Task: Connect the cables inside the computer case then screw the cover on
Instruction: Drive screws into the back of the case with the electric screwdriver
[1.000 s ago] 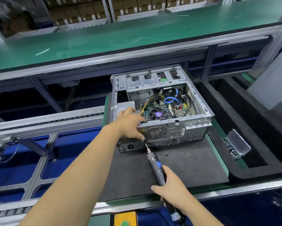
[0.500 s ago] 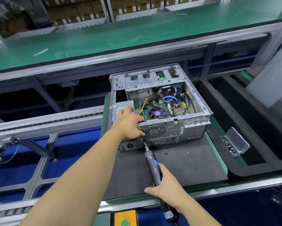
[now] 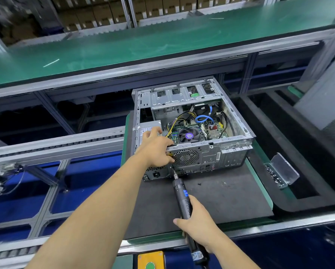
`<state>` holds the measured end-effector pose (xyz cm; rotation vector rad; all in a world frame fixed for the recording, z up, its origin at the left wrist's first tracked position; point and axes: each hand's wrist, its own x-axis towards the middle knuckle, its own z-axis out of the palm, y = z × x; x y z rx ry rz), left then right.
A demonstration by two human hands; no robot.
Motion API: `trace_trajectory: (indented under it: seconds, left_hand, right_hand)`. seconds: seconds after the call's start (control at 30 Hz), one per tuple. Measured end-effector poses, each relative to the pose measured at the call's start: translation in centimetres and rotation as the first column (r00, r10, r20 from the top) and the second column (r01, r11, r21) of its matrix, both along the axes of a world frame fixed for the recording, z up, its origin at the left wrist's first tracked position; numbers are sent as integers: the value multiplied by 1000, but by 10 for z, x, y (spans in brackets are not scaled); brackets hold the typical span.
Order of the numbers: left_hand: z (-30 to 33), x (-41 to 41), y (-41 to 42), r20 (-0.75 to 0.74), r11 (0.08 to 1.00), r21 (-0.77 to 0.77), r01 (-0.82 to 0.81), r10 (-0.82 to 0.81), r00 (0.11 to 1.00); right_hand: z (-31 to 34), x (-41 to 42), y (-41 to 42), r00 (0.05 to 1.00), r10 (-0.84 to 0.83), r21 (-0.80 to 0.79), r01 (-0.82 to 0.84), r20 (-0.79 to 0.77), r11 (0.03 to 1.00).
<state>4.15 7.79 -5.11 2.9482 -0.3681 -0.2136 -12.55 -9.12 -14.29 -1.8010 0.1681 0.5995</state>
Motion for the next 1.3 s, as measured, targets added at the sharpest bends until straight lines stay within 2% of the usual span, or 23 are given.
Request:
trace_trajectory:
  seconds: [0.2,0.27,0.33,0.4,0.43,0.47,0.5,0.57,0.6,0.63,0.73,0.83,0.9,0.97,1.0,1.03,1.07,1.13,1.17,1.2,1.27,1.3]
  left_hand:
    - [6,-10,-3,14,1000,-5,-20,20,1000]
    - [8,-14,-5,133,997,48,60,-66,989]
    - [3,-27,-12,416,996,-1,90,-82,906]
    - [-11,-48,-27,690,965,-255,61,137,711]
    - [-22,-60,-38,718,926,-373,59,248,650]
    - [-36,-72,-51,678,883,-468,47,324,659]
    - [-49,-84,-64,568,824,-566,14,378,731]
    - [-79,-99,-85,189,675,-711,-197,453,871]
    - [-93,-103,-92,30,644,-703,-302,451,892]
    - [-105,-104,-98,-55,672,-646,-361,431,901]
    - [-122,-98,-110,-105,784,-466,-410,412,905]
    - [-120,-88,-119,-90,813,-392,-430,432,897]
    - [-119,-85,-123,-53,869,-313,-383,386,921]
    - [-119,-86,-124,-37,880,-302,-366,373,927]
    - [-120,-86,-124,-57,846,-359,-395,403,914]
    - [-119,-87,-123,-103,766,-460,-449,457,884]
    - [-118,-87,-121,-190,624,-584,-519,516,835]
    - [-114,-84,-115,-454,180,-754,-631,551,700]
    - [-110,-83,-112,-574,-25,-753,-657,511,639]
    - [-108,-82,-108,-660,-182,-727,-662,451,601]
    - [-102,-82,-98,-760,-417,-649,-637,316,568]
    - [-100,-82,-93,-783,-485,-612,-625,262,563]
  right_hand:
    - [1,3,-6,1000,4,5,-4,8,1000]
    - [3,5,-15,1000,16,0,-16,3,1000]
    - [3,5,-27,1000,22,-17,-22,-13,1000]
    - [0,3,-44,1000,13,-40,-14,-28,999]
    - [-1,2,-53,999,6,-55,-8,-37,998]
    - [-3,1,-63,999,-1,-73,-2,-46,997]
    - [-4,0,-73,999,-6,-91,1,-53,996]
    - [-7,1,-91,998,-11,-116,4,-63,993]
    - [-7,1,-99,998,-13,-122,5,-64,993]
    - [-7,1,-106,998,-15,-124,7,-60,992]
    - [-6,0,-117,999,-23,-121,17,-49,993]
    - [-6,-1,-123,998,-6,-130,-2,-60,992]
    - [-6,-1,-126,997,5,-135,-14,-71,991]
    - [-6,-1,-128,997,20,-143,-30,-73,989]
    - [-6,-1,-129,997,28,-143,-38,-75,989]
    - [-6,-1,-130,997,38,-140,-48,-75,989]
    - [-5,0,-130,996,53,-135,-62,-74,989]
    - [-4,2,-128,994,86,-126,-94,-70,988]
    - [-3,3,-125,993,102,-120,-108,-58,987]
    - [-2,4,-122,992,118,-111,-122,-38,986]
    - [2,7,-114,989,149,-98,-148,5,984]
    - [3,8,-111,986,163,-96,-160,22,982]
